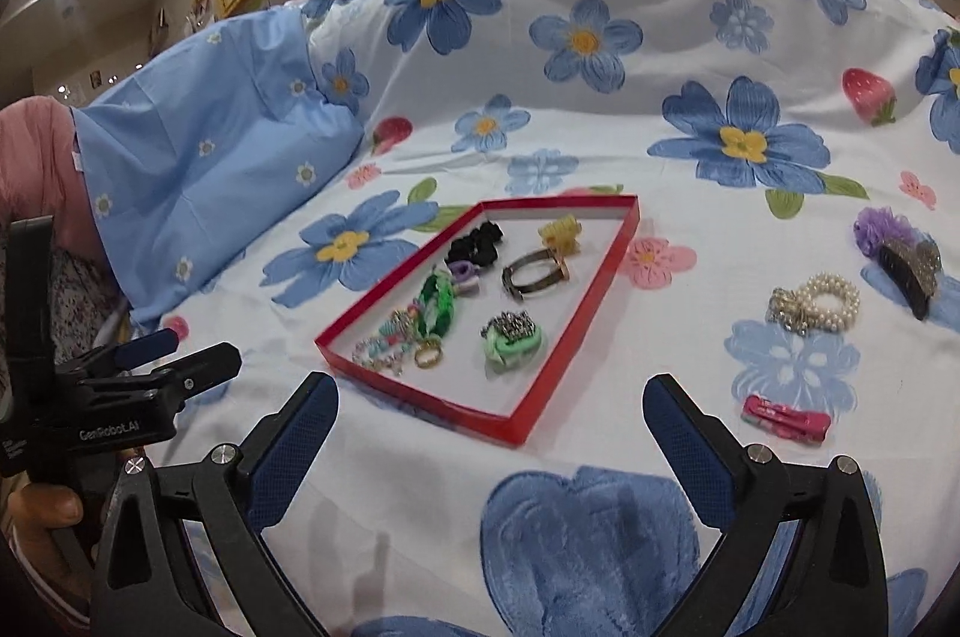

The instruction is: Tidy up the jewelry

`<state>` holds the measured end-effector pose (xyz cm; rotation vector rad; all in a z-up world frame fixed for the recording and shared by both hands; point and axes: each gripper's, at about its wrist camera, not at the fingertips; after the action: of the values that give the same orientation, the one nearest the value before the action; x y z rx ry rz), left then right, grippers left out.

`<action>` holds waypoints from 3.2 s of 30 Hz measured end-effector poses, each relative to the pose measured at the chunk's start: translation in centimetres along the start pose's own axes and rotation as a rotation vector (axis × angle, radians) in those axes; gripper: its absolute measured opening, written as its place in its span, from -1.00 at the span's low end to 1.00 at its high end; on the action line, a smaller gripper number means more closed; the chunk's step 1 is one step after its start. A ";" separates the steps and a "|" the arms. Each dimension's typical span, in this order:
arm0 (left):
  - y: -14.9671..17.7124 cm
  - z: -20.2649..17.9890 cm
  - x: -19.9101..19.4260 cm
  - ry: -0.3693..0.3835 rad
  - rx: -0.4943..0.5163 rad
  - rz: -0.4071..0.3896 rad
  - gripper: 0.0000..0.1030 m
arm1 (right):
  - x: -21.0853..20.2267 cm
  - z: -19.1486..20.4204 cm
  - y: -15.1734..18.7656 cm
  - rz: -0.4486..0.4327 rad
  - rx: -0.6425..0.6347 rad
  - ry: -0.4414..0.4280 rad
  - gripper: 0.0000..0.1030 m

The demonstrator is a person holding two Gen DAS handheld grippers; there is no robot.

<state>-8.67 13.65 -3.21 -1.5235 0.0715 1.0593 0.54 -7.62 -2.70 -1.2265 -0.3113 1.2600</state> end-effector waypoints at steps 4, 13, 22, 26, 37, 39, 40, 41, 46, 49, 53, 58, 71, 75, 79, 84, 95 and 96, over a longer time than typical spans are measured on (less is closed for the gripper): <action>0.4 -0.6 0.1 -0.010 0.020 0.008 1.00 | -0.1 -0.2 0.2 0.003 0.006 0.010 0.99; 0.6 -1.3 -0.1 -0.021 0.046 0.003 1.00 | 0.3 -0.1 0.7 0.019 0.011 0.014 0.99; 0.7 -1.4 -0.1 -0.019 0.045 0.001 1.00 | 0.4 0.3 0.8 0.020 -0.014 0.023 0.99; 0.7 -1.4 -0.3 -0.016 0.046 -0.005 1.00 | 0.4 0.4 0.8 0.020 -0.015 0.022 0.99; 0.5 -1.2 -0.7 -0.013 0.041 -0.023 1.00 | 0.4 0.5 0.8 0.015 -0.022 0.027 0.99; 0.5 -1.2 -0.7 -0.012 0.041 -0.023 1.00 | 0.3 0.5 0.8 0.009 -0.023 0.027 0.99; 0.5 -1.2 -0.7 -0.012 0.041 -0.023 1.00 | 0.3 0.5 0.7 0.008 -0.024 0.027 0.99; 0.6 -1.2 -0.7 -0.013 0.041 -0.022 1.00 | 0.3 0.5 0.7 0.008 -0.024 0.027 0.99; 0.5 -1.2 -0.8 -0.012 0.040 -0.024 1.00 | 0.3 0.6 0.8 0.013 -0.019 0.023 0.99; 0.4 -1.3 -1.0 -0.011 0.041 -0.028 1.00 | 0.3 0.4 0.8 0.015 -0.011 0.017 0.99; 0.3 -1.4 -1.1 -0.010 0.045 -0.030 1.00 | 0.3 0.4 0.7 0.014 -0.011 0.017 0.99; 0.4 -1.4 -1.1 -0.007 0.044 -0.030 1.00 | 0.3 0.4 0.8 0.012 -0.014 0.018 0.99; 0.5 -1.6 -1.1 -0.004 0.044 -0.029 1.00 | 0.3 0.6 0.7 0.016 -0.024 0.012 0.99; 0.5 -1.6 -1.1 -0.008 0.046 -0.030 1.00 | 0.3 0.7 0.7 0.015 -0.024 0.013 0.99; 0.6 -1.6 -1.1 -0.003 0.046 -0.030 1.00 | 0.3 0.7 0.7 0.016 -0.023 0.013 0.99; 0.7 -1.8 -1.1 -0.005 0.051 -0.032 1.00 | 0.3 0.7 0.7 0.016 -0.025 0.013 0.99; 0.9 -1.8 -0.8 -0.010 0.049 -0.030 1.00 | 0.4 0.9 0.7 0.018 -0.026 0.014 0.99; 0.9 -1.8 -0.8 -0.012 0.050 -0.030 1.00 | 0.4 0.9 0.8 0.018 -0.027 0.015 0.99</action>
<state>-8.65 11.56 -3.64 -1.4690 0.0661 1.0360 -0.41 -7.00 -3.13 -1.2632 -0.3077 1.2648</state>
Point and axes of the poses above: each gripper's, at about its wrist camera, not at the fingertips, and x roughly the way its jaws point, z to its left, y to its underside, and after that the axes turned 15 degrees about -y, right-handed
